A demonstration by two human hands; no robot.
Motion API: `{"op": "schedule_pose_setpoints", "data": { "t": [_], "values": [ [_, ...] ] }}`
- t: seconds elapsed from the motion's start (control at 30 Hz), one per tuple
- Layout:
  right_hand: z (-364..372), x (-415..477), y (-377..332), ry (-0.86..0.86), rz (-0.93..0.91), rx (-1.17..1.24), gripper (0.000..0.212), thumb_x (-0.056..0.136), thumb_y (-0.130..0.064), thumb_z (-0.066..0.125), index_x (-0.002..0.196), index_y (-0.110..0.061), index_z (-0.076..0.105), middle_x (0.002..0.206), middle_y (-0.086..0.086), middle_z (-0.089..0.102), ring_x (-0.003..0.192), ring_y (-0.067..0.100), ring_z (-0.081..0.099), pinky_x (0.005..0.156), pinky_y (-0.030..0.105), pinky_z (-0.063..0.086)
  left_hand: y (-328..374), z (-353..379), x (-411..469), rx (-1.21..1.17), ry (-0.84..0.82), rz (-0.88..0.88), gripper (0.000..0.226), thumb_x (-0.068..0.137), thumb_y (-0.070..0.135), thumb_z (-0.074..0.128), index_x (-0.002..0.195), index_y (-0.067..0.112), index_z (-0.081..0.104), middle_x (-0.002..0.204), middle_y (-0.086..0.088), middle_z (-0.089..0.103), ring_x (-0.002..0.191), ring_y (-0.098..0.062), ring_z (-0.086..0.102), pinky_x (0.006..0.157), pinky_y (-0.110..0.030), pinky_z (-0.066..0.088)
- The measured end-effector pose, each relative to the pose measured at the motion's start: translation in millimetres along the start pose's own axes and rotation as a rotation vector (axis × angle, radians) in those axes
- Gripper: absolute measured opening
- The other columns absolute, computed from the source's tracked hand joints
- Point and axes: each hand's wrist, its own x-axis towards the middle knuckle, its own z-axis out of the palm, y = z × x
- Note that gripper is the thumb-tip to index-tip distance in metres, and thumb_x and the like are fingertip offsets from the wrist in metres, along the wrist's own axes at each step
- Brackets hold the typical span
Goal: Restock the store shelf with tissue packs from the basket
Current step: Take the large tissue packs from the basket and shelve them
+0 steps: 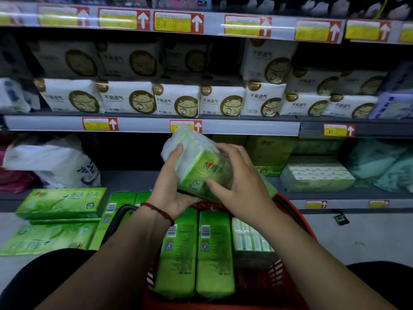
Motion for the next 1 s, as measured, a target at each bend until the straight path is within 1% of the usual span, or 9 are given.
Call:
{"op": "schedule_pose_setpoints", "data": {
  "t": [0.13,0.27,0.43,0.53,0.63,0.73,0.83,0.93,1.0],
  "values": [
    [-3,-4,36,0.06,0.212,0.079,0.057,0.09,-0.035,0.077,0.14,-0.026,0.052,0.136,-0.01,0.045,0.12,0.002,0.047,0.095,0.02,0.04,9,-12,-2,0.004,0.101,0.028,0.047,0.092,0.055,0.062,0.12,0.017,0.07,0.112,-0.019,0.076,0.107,-0.041,0.07,0.089,-0.07,0.051],
    [-30,1,82,0.279,0.648,0.326,0.03,0.097,-0.041,0.068,0.118,-0.02,0.066,0.119,-0.003,0.062,0.117,0.02,0.059,0.087,0.031,0.043,18,-35,3,-0.078,0.249,-0.002,0.049,0.085,0.056,0.072,0.12,0.02,0.072,0.123,-0.018,0.069,0.111,-0.041,0.066,0.087,-0.067,0.055],
    [-16,-9,105,0.008,0.836,0.623,0.031,0.102,-0.053,0.054,0.131,-0.044,0.055,0.141,-0.011,0.049,0.137,0.025,0.048,0.109,0.049,0.044,16,-51,4,-0.203,0.296,-0.145,0.093,0.078,0.037,0.084,0.149,0.005,0.034,0.136,-0.033,0.05,0.118,-0.044,0.059,0.085,-0.065,0.056],
    [13,-9,90,-0.149,0.728,0.563,0.045,0.097,-0.058,0.059,0.137,-0.039,0.056,0.142,-0.01,0.055,0.135,0.02,0.051,0.113,0.049,0.042,13,-48,4,0.009,0.285,-0.219,0.106,0.071,0.038,0.088,0.152,0.005,0.03,0.138,-0.031,0.051,0.118,-0.045,0.06,0.084,-0.067,0.055],
    [30,-15,82,-0.328,0.708,0.474,0.052,0.099,-0.051,0.061,0.146,-0.03,0.051,0.136,-0.007,0.056,0.128,0.019,0.052,0.108,0.043,0.044,11,-55,10,0.465,0.435,-0.08,0.143,0.047,0.06,0.096,0.16,0.03,0.015,0.156,-0.014,0.036,0.127,-0.045,0.051,0.096,-0.07,0.048],
    [27,-9,99,0.015,0.725,0.389,0.047,0.099,-0.043,0.063,0.139,-0.019,0.057,0.135,0.002,0.059,0.127,0.025,0.056,0.096,0.036,0.043,20,-68,24,0.982,0.415,0.362,0.165,0.028,0.079,0.09,0.16,0.039,-0.001,0.169,0.0,0.016,0.152,-0.028,0.024,0.119,-0.059,0.029],
    [9,16,124,0.323,0.868,0.566,0.07,0.098,-0.052,0.061,0.157,-0.024,0.036,0.159,0.004,0.04,0.144,0.029,0.041,0.107,0.04,0.037,26,-69,43,1.19,0.123,0.4,0.144,0.039,0.074,0.093,0.155,0.054,0.01,0.167,0.003,0.02,0.151,-0.022,0.029,0.12,-0.052,0.033],
    [21,26,133,0.032,0.809,0.617,0.089,0.081,-0.072,0.065,0.157,-0.035,0.037,0.167,-0.006,0.029,0.151,0.021,0.031,0.121,0.043,0.029,7,-65,45,1.249,0.023,0.405,0.107,0.045,0.064,0.095,0.137,0.058,0.04,0.144,0.0,0.042,0.126,-0.02,0.054,0.105,-0.042,0.052],
    [38,25,131,0.017,0.77,0.6,0.074,0.089,-0.067,0.062,0.154,-0.036,0.042,0.166,-0.006,0.028,0.152,0.02,0.029,0.122,0.042,0.026,7,-61,55,1.177,0.022,0.386,0.092,0.052,0.045,0.096,0.13,0.054,0.049,0.135,-0.009,0.053,0.112,-0.024,0.063,0.094,-0.04,0.058]
  ]
}}
